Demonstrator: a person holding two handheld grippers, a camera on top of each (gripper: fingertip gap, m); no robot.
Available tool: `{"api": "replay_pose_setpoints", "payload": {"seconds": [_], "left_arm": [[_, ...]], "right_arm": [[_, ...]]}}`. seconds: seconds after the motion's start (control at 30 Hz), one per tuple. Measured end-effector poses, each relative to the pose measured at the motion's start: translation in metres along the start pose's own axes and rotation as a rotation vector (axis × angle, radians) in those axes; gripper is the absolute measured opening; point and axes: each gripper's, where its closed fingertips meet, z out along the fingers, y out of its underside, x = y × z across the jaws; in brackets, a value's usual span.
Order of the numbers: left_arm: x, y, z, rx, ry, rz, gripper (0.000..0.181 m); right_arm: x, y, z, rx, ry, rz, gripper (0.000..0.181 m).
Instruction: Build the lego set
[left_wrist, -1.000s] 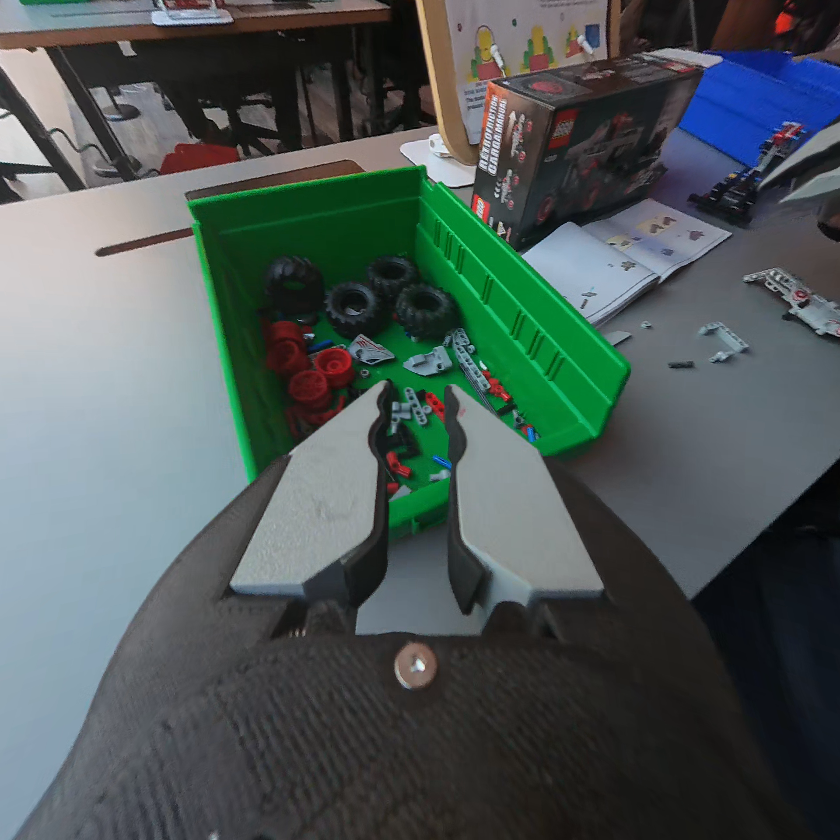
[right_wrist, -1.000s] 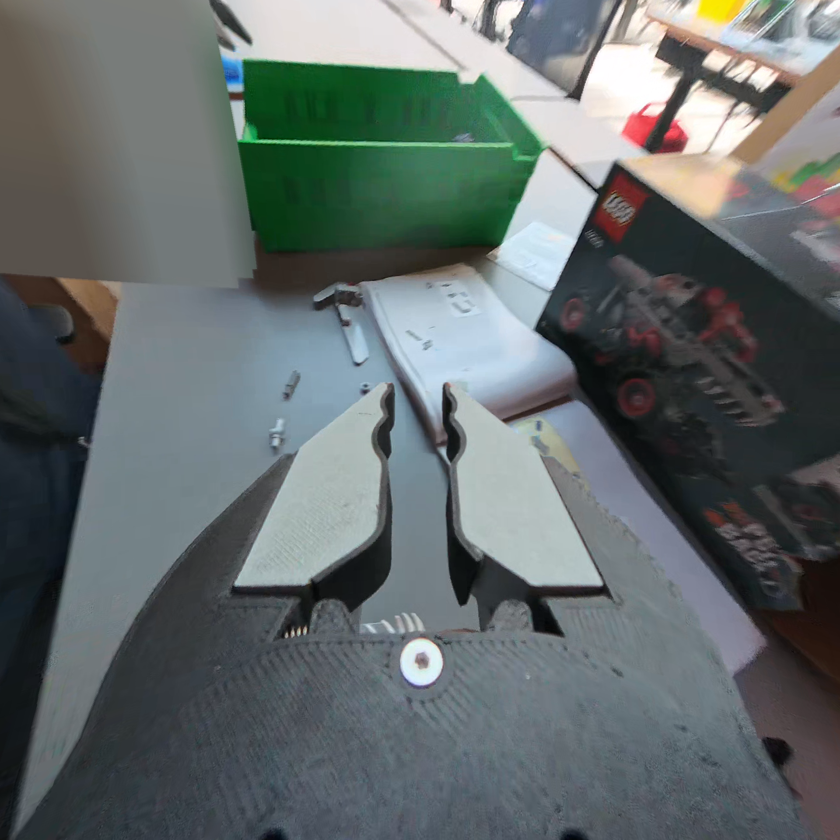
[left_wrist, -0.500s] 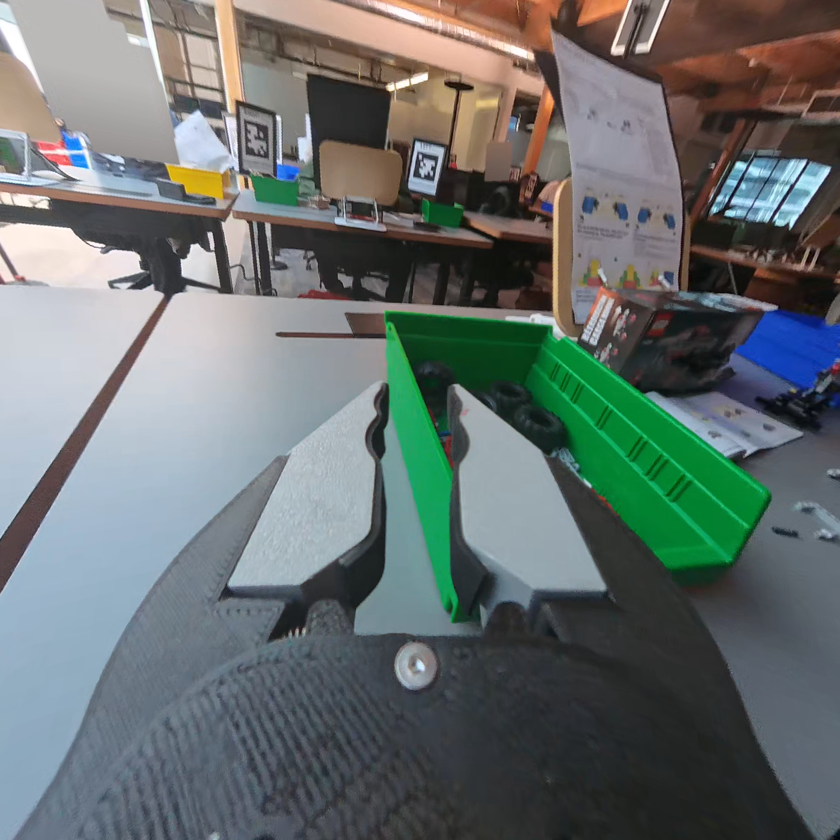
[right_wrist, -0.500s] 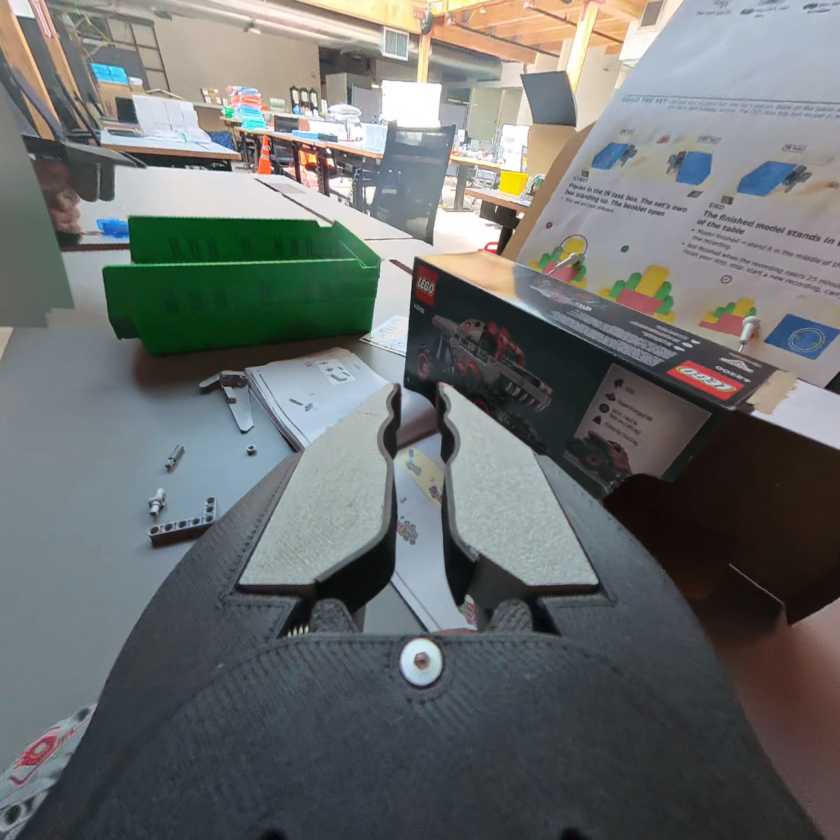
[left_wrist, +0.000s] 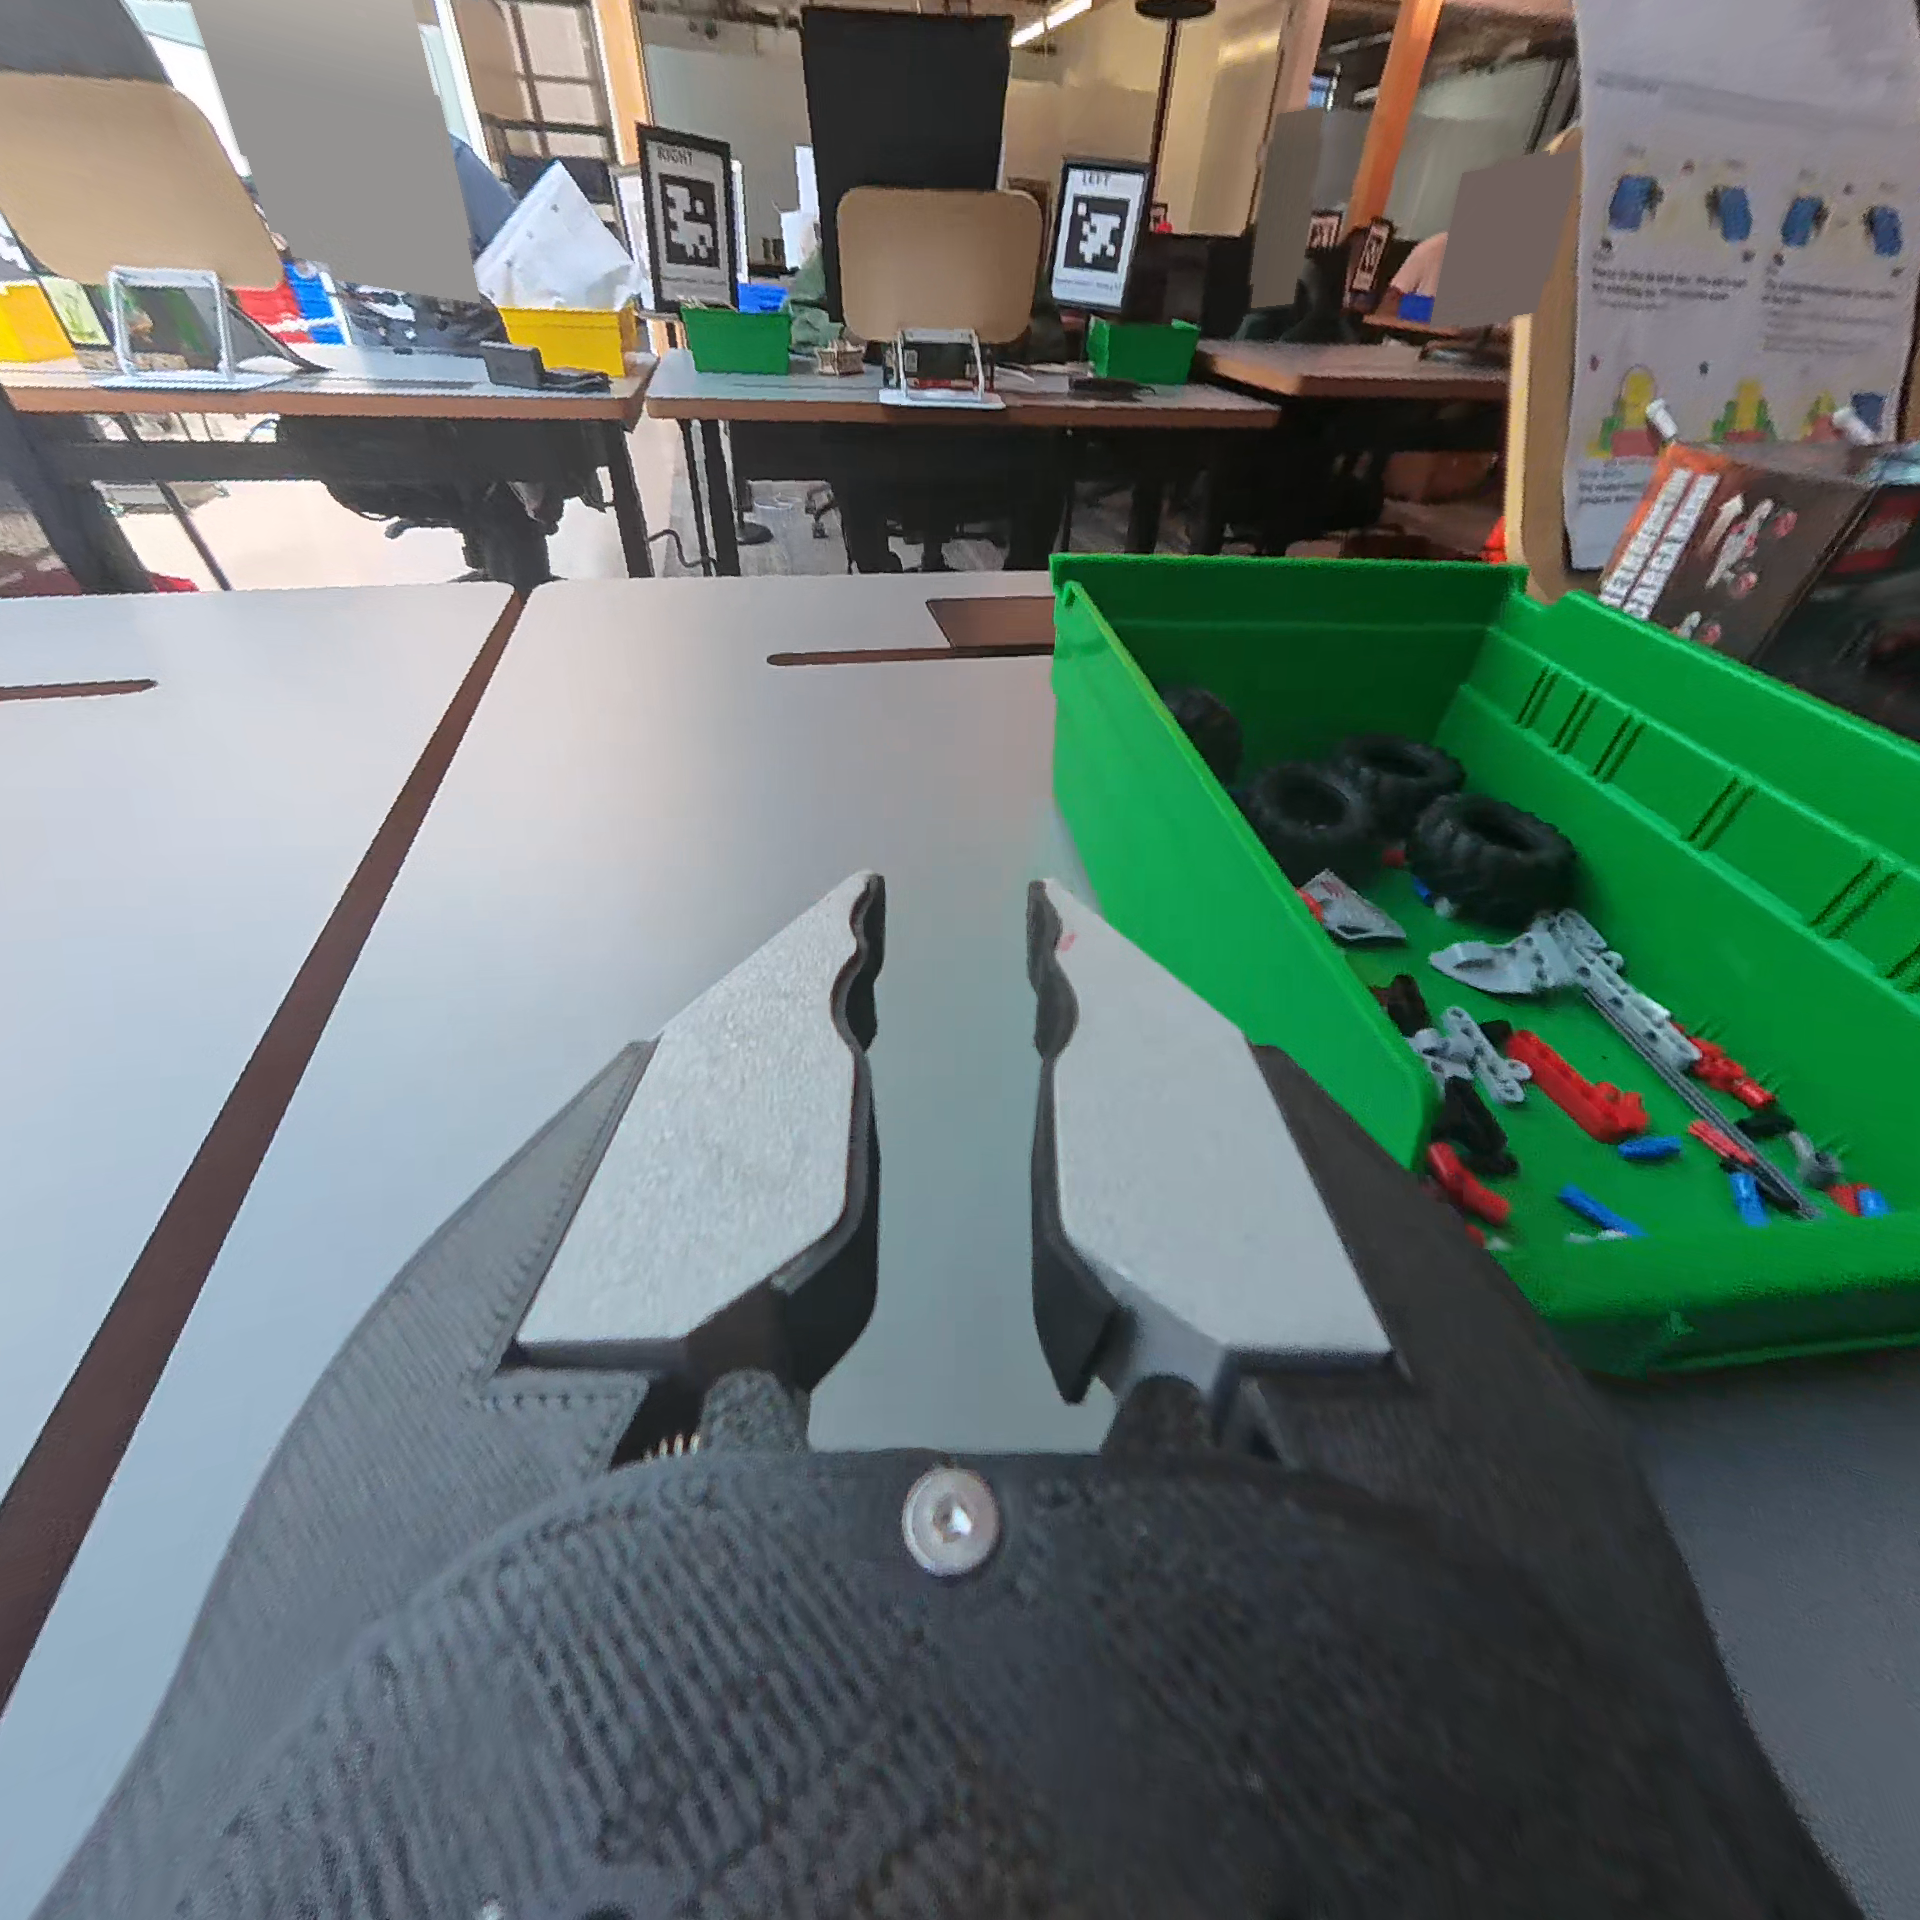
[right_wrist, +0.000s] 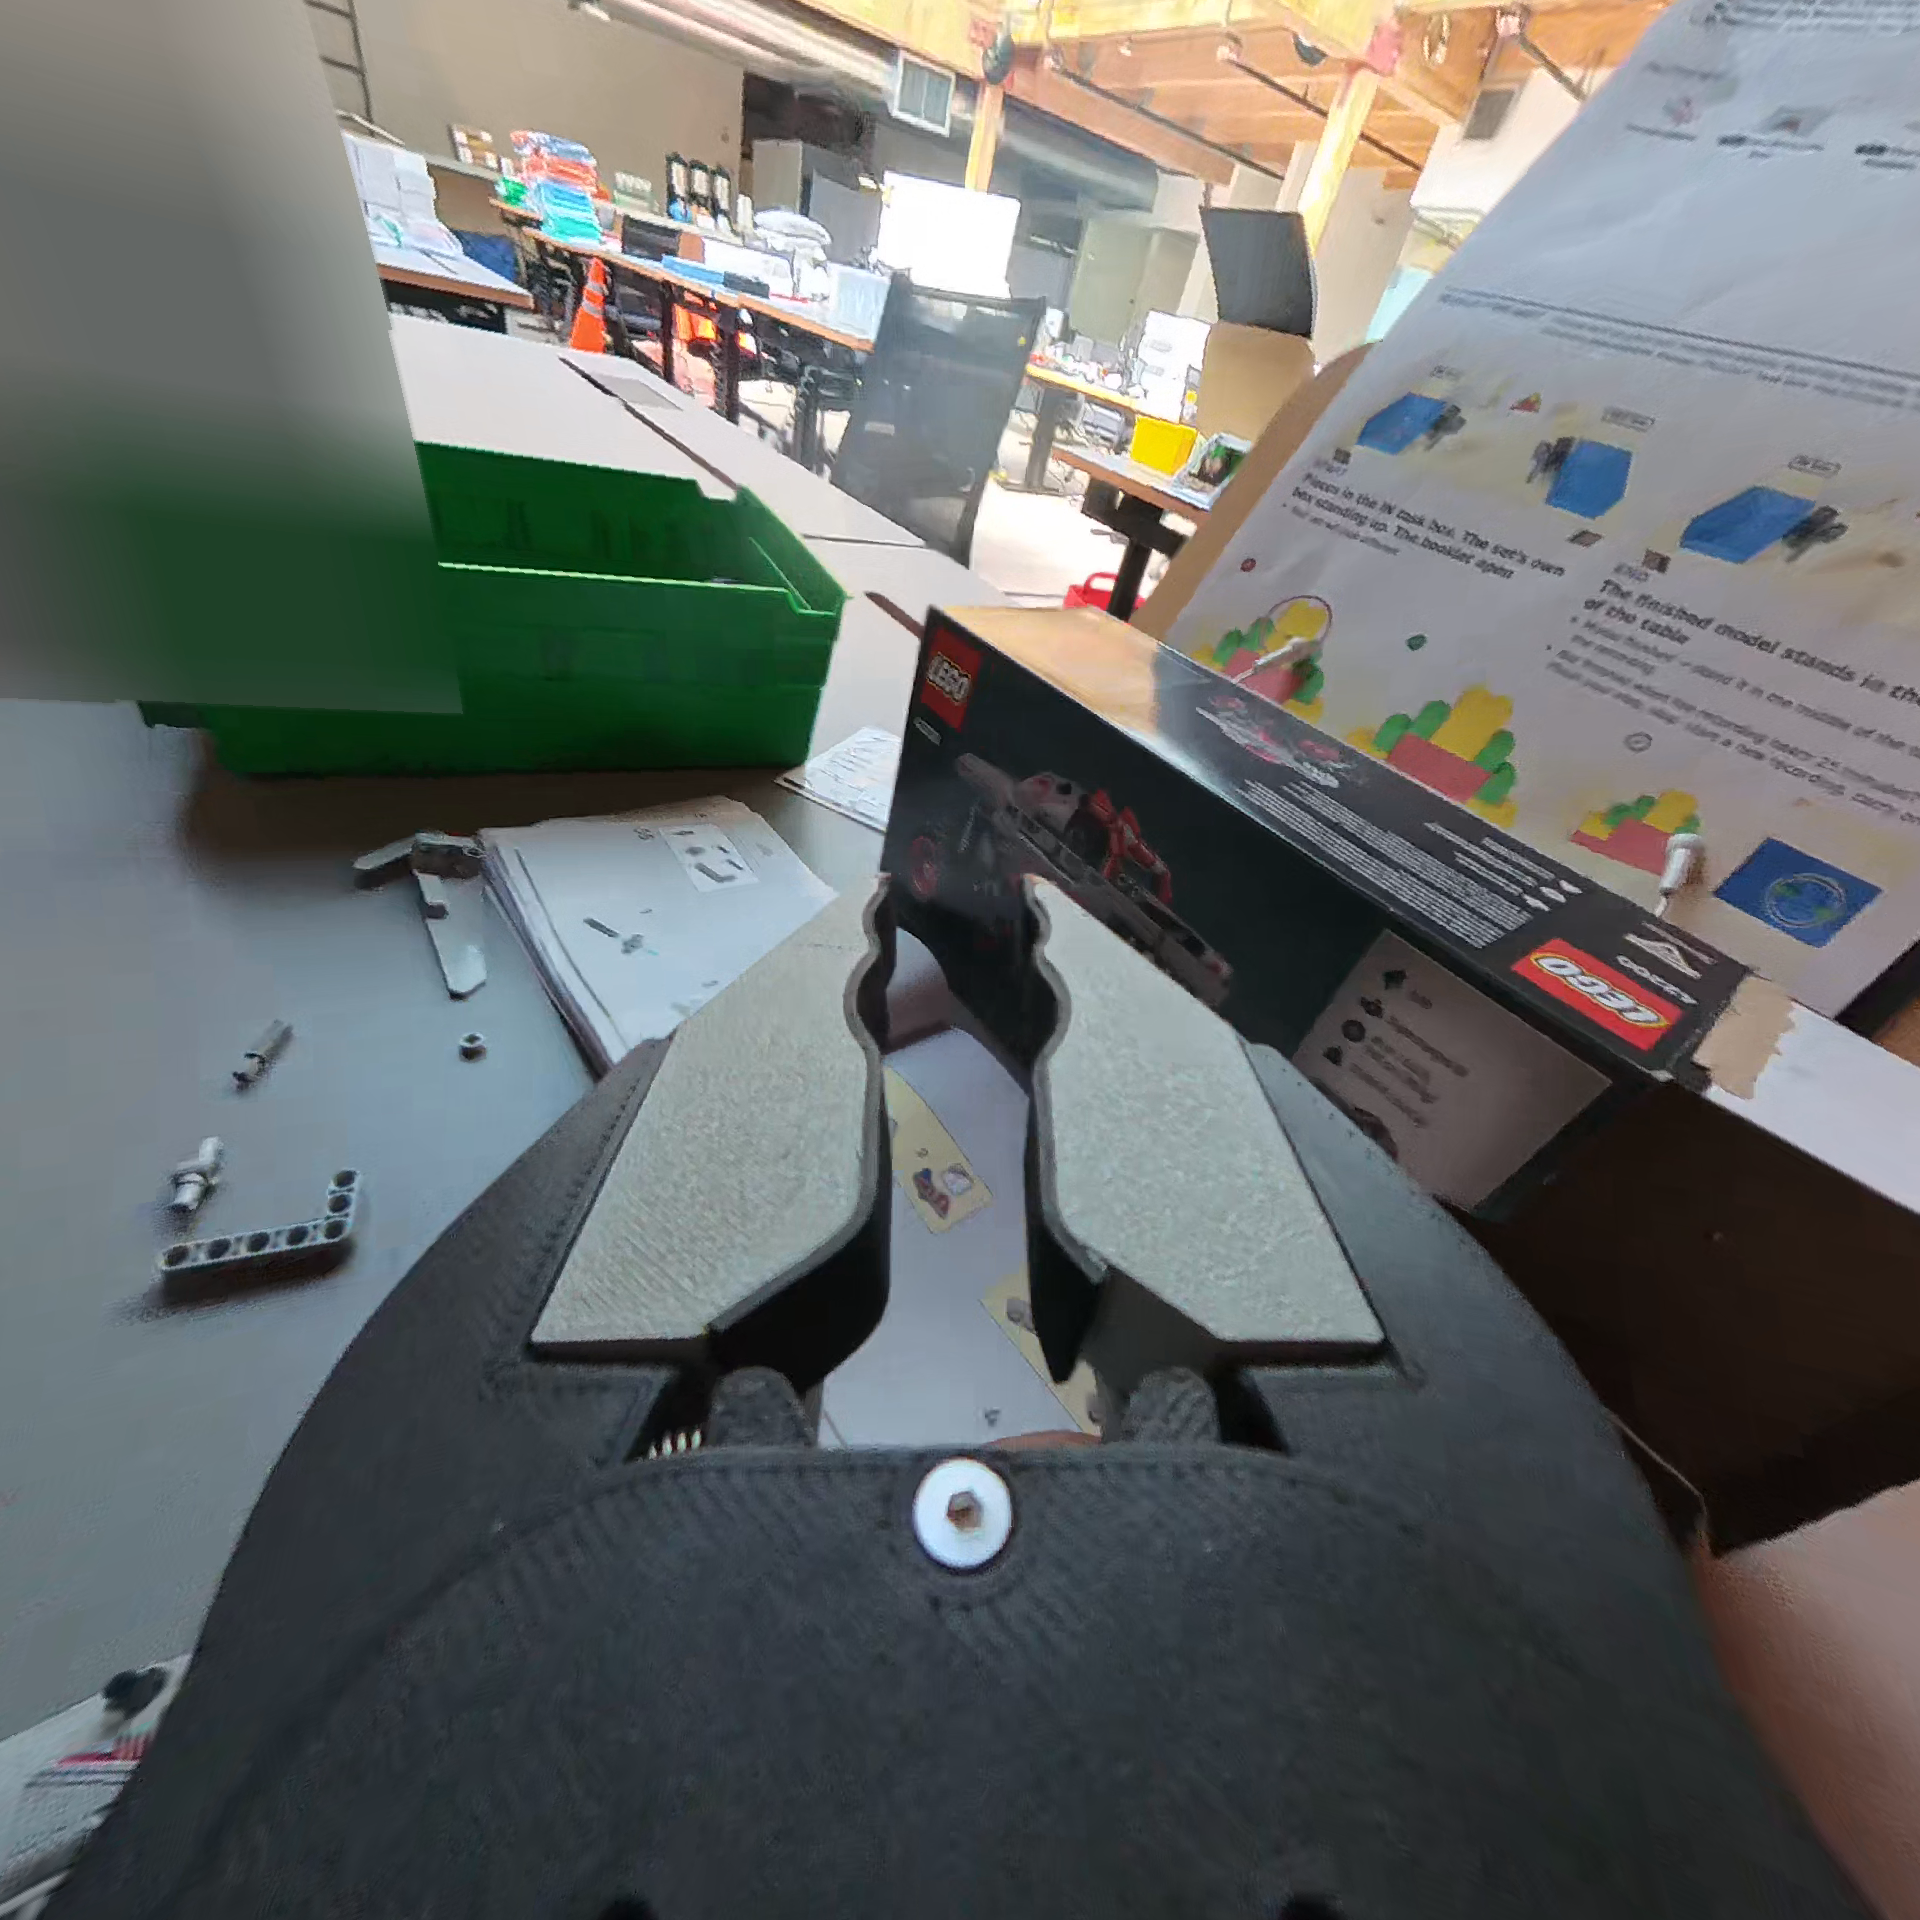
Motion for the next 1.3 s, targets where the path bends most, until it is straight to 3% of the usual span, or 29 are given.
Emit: {"api": "replay_pose_setpoints", "payload": {"seconds": [0.17, 0.27, 0.53, 0.67, 0.9, 1.3], "left_arm": [[0.004, 0.018, 0.003, -0.047, 0.089, -0.107, 0.027], [-0.001, 0.014, 0.004, -0.017, 0.051, -0.092, 0.024], [0.009, 0.011, 0.006, -0.002, 0.151, -0.130, 0.025], [0.017, 0.009, 0.002, 0.018, 0.217, -0.166, 0.025], [0.026, 0.007, -0.003, 0.028, 0.271, -0.184, 0.026], [0.026, 0.008, -0.004, 0.027, 0.260, -0.166, 0.027]], "right_arm": [[0.020, 0.012, -0.012, -0.081, 0.074, 0.049, 0.026], [0.027, 0.008, -0.028, -0.063, 0.162, 0.030, 0.026], [0.033, 0.014, -0.072, 0.012, 0.329, 0.079, 0.022], [0.036, 0.035, -0.077, -0.042, 0.372, 0.122, 0.023], [0.047, 0.042, -0.092, -0.029, 0.448, 0.153, 0.022], [0.046, 0.049, -0.085, -0.052, 0.418, 0.176, 0.023]]}}
